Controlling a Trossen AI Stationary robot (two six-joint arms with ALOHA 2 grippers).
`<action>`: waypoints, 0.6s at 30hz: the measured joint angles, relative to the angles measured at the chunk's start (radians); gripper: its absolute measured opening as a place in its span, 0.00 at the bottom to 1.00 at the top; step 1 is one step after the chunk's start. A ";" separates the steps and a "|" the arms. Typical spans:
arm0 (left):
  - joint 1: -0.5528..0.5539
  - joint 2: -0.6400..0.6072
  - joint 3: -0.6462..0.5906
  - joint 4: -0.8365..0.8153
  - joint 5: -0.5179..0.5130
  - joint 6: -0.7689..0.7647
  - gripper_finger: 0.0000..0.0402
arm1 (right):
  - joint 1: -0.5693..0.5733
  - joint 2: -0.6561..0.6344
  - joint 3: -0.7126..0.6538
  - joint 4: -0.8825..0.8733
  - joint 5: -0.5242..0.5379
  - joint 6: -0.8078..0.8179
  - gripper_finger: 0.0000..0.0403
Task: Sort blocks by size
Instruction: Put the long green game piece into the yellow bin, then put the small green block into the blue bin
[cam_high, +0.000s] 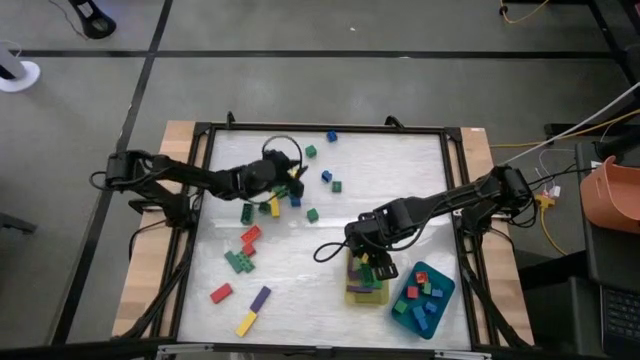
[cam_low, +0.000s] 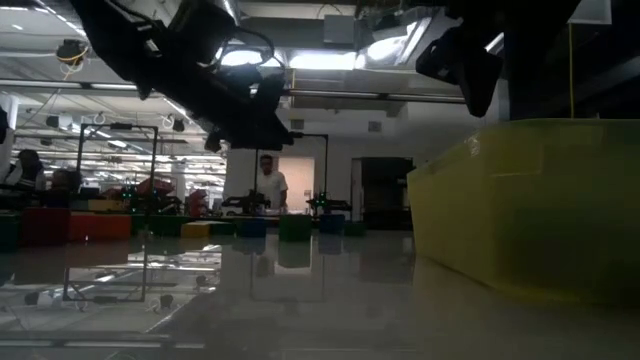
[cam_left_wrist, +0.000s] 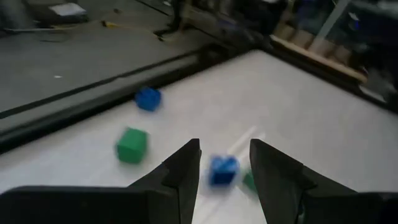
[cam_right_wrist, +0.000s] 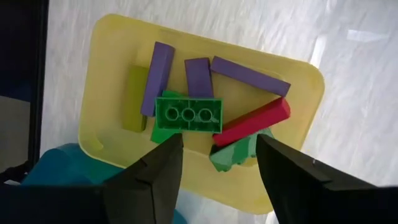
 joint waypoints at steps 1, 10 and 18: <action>0.021 0.000 0.004 0.000 0.000 0.001 0.32 | 0.000 0.000 0.000 -0.001 0.000 0.000 0.51; 0.207 0.085 0.100 -0.008 0.209 0.149 0.32 | -0.002 0.000 0.000 -0.057 0.000 -0.015 0.51; 0.286 0.290 0.202 -0.016 0.324 0.365 0.32 | -0.002 0.000 0.001 -0.112 0.000 -0.016 0.51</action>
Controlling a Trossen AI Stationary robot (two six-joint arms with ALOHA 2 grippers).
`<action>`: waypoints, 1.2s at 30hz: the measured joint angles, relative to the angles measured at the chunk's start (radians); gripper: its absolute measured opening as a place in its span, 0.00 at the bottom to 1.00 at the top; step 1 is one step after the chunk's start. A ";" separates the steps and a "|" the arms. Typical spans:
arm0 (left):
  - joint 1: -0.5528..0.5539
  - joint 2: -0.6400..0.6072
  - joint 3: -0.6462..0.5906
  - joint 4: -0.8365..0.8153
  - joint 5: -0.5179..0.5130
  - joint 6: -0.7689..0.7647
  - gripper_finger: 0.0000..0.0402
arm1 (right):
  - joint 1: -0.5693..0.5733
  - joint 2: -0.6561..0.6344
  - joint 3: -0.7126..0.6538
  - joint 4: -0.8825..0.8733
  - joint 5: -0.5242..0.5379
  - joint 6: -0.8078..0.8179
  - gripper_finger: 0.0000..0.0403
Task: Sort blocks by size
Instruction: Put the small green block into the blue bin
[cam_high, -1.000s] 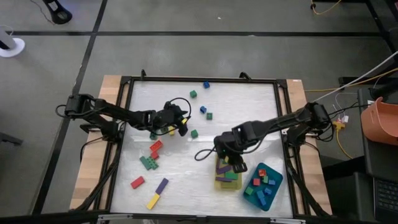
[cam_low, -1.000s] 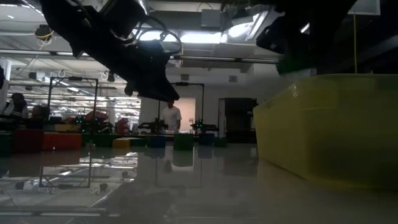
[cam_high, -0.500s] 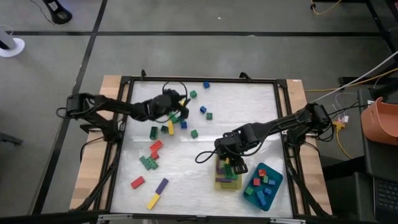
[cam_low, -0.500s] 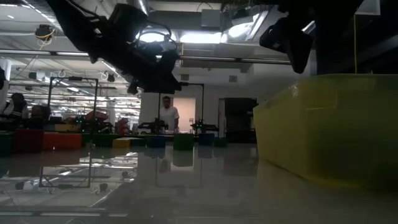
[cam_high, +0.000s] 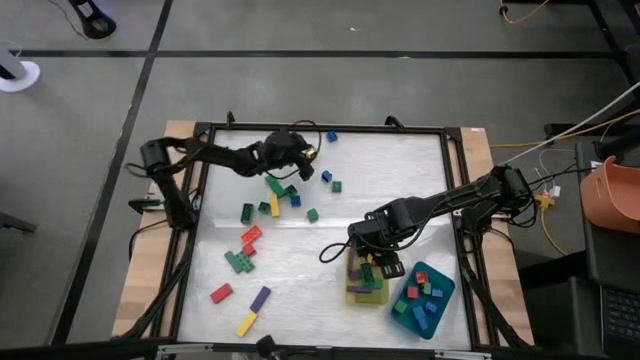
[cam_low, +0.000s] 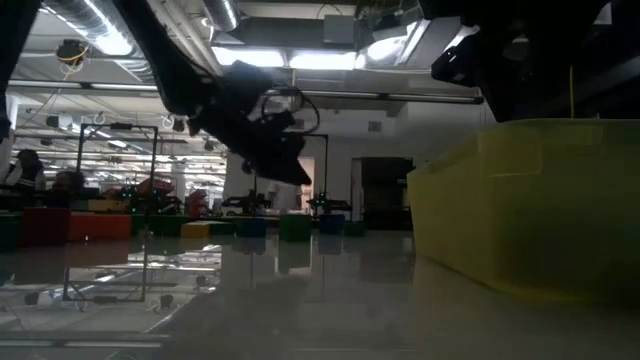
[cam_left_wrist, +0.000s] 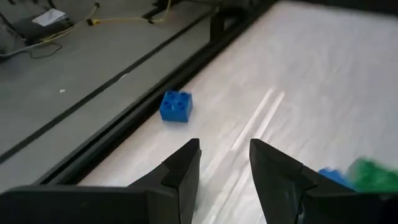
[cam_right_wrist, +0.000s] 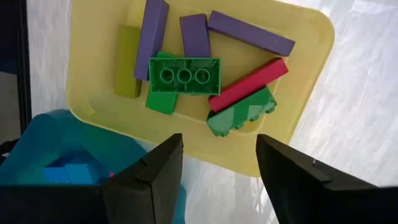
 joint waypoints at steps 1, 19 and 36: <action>0.007 0.022 0.012 0.000 0.003 0.011 0.32 | 0.000 0.000 0.000 0.000 0.000 0.000 0.51; 0.060 0.133 0.064 -0.005 0.004 0.094 0.32 | 0.000 0.000 0.000 -0.006 0.056 -0.057 0.51; 0.106 0.209 0.065 0.048 0.090 0.150 0.32 | 0.000 -0.001 0.000 -0.003 0.064 -0.060 0.51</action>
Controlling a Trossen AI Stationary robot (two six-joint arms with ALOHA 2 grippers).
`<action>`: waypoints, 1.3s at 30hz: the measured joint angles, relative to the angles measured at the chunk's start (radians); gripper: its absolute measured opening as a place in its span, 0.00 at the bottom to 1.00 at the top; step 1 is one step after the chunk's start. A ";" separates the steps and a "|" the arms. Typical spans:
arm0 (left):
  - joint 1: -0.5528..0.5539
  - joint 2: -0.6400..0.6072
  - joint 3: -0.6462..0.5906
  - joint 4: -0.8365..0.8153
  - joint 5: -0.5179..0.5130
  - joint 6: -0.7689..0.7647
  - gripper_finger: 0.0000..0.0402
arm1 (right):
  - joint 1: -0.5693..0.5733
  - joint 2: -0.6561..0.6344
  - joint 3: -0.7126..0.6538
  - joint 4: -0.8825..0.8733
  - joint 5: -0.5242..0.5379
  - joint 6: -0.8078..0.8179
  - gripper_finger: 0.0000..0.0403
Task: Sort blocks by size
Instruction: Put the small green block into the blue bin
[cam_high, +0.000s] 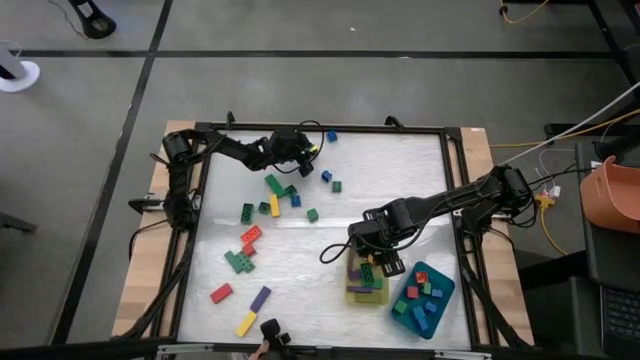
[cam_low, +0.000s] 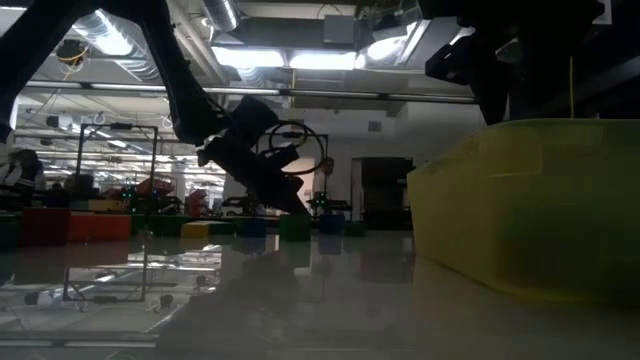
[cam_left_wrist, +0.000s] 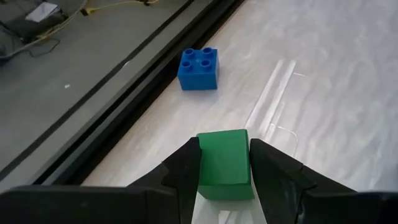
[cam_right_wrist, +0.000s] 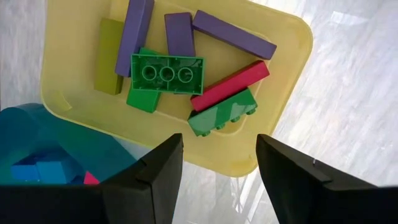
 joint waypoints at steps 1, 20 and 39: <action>0.000 0.000 0.000 0.001 0.007 0.008 0.32 | 0.000 0.000 0.000 0.000 0.001 0.000 0.51; -0.074 0.000 -0.001 -0.014 0.103 0.032 0.32 | 0.000 0.000 0.000 -0.004 0.003 0.000 0.51; -0.140 -0.027 -0.003 -0.055 0.039 0.021 0.34 | 0.000 0.000 0.000 -0.012 0.020 -0.026 0.51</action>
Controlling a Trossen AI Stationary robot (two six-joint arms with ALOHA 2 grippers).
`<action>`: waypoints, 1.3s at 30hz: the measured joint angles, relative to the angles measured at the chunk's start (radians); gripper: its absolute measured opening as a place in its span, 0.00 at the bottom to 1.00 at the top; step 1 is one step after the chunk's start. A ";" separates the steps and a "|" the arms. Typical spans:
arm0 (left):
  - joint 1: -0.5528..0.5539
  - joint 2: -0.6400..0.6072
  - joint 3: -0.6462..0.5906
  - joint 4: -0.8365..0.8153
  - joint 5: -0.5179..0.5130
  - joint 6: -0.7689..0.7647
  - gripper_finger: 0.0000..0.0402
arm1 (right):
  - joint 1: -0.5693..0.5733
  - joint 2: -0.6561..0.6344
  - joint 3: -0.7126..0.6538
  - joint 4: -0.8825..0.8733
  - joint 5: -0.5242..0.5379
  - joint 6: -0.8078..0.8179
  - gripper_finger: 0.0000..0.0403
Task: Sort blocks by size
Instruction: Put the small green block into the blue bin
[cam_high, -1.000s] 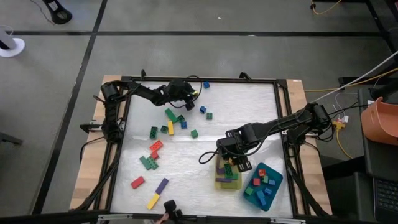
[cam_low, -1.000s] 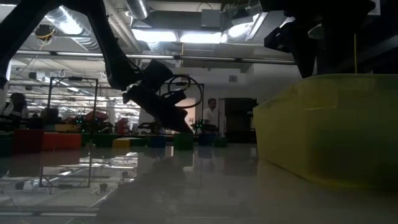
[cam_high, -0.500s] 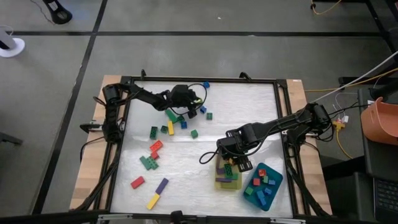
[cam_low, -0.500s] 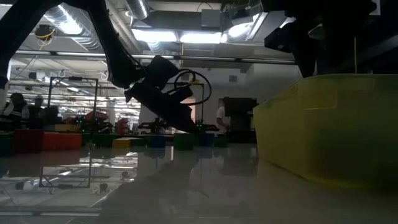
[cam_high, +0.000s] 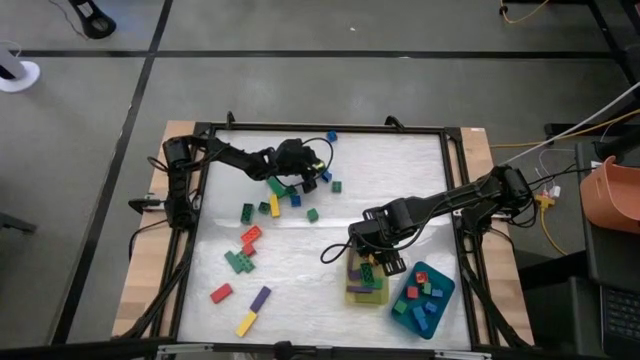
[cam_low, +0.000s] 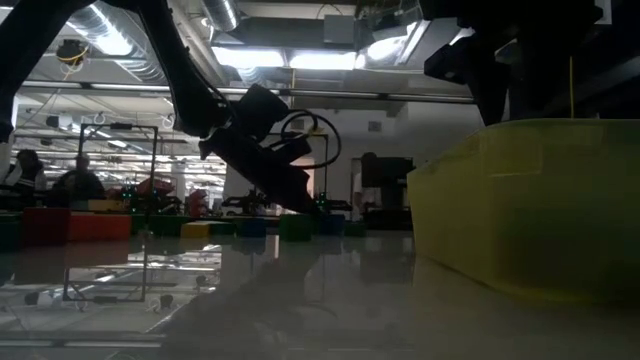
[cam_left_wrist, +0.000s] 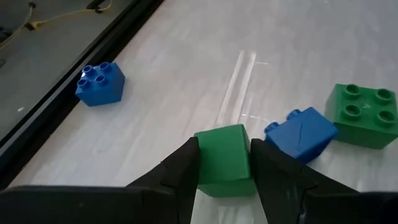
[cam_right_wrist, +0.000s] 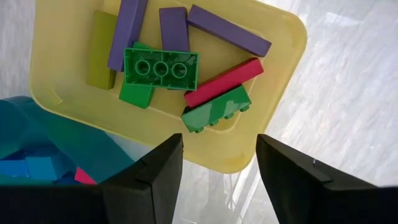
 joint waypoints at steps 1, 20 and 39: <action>0.000 0.000 0.000 0.001 -0.006 -0.008 0.35 | 0.000 0.000 0.000 0.000 0.000 0.000 0.51; 0.000 0.004 0.000 -0.017 -0.041 0.010 0.50 | 0.000 0.000 0.000 0.003 0.000 -0.001 0.51; 0.036 0.002 0.002 -0.057 -0.003 -0.072 0.28 | 0.000 -0.031 0.000 -0.011 0.031 -0.053 0.51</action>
